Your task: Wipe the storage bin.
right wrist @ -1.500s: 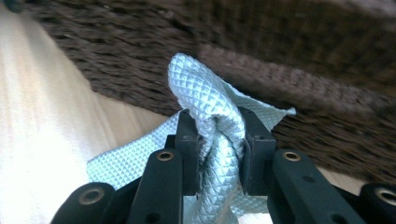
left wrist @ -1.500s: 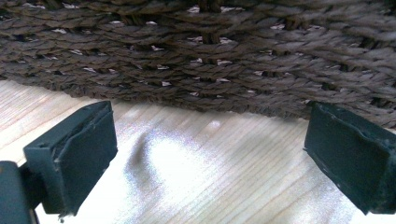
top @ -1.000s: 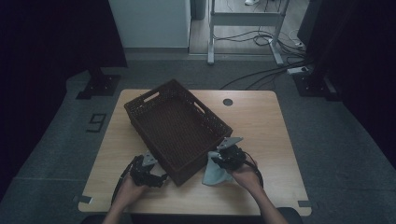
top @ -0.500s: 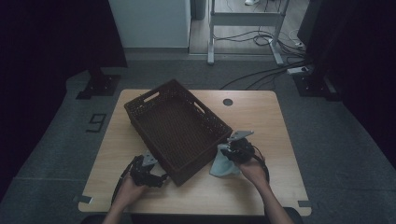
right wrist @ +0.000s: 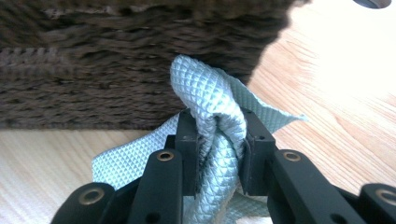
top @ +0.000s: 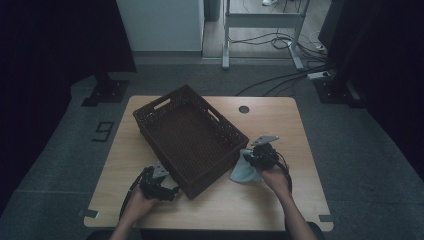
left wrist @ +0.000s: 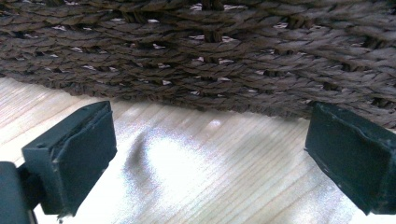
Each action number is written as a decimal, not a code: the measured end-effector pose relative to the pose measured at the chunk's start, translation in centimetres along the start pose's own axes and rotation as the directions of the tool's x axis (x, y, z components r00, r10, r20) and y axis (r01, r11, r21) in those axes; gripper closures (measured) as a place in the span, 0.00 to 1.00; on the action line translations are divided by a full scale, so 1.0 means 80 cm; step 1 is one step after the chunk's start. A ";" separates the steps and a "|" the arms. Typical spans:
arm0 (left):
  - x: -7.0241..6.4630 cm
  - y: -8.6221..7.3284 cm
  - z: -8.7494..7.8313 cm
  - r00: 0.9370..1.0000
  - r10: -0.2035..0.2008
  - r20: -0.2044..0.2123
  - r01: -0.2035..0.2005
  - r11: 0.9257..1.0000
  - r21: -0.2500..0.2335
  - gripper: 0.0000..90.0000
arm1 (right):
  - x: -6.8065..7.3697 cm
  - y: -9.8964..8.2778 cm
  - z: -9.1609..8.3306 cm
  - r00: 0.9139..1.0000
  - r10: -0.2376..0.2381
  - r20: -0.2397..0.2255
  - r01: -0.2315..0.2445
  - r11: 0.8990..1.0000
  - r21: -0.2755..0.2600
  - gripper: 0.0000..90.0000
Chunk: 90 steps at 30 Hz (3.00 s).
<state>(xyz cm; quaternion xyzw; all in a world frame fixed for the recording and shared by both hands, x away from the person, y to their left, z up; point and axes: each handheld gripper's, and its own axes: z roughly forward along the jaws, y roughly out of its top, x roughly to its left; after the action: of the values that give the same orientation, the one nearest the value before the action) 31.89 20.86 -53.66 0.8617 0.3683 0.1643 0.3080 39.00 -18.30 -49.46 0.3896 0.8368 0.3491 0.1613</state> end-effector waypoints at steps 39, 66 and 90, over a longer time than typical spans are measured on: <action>-0.002 0.000 0.000 1.000 0.001 0.001 -0.001 1.000 -0.005 0.02 | 0.018 -0.010 0.033 0.998 -0.061 -0.023 0.064 0.990 0.126 0.80; -0.001 0.001 0.001 1.000 0.003 0.004 -0.003 1.000 -0.007 0.01 | 0.070 -0.004 0.036 0.978 -0.165 -0.128 0.180 0.977 0.112 0.79; -0.003 0.002 0.000 1.000 0.015 0.006 -0.015 1.000 -0.011 0.01 | 0.121 -0.004 0.034 0.944 -0.241 -0.226 0.267 0.959 0.095 0.79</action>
<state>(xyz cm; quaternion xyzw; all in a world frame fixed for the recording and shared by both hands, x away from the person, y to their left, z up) 31.81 20.58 -53.58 0.8631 0.3600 0.1662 0.3127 34.06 -9.77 -51.60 0.2482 0.9126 0.3119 0.0904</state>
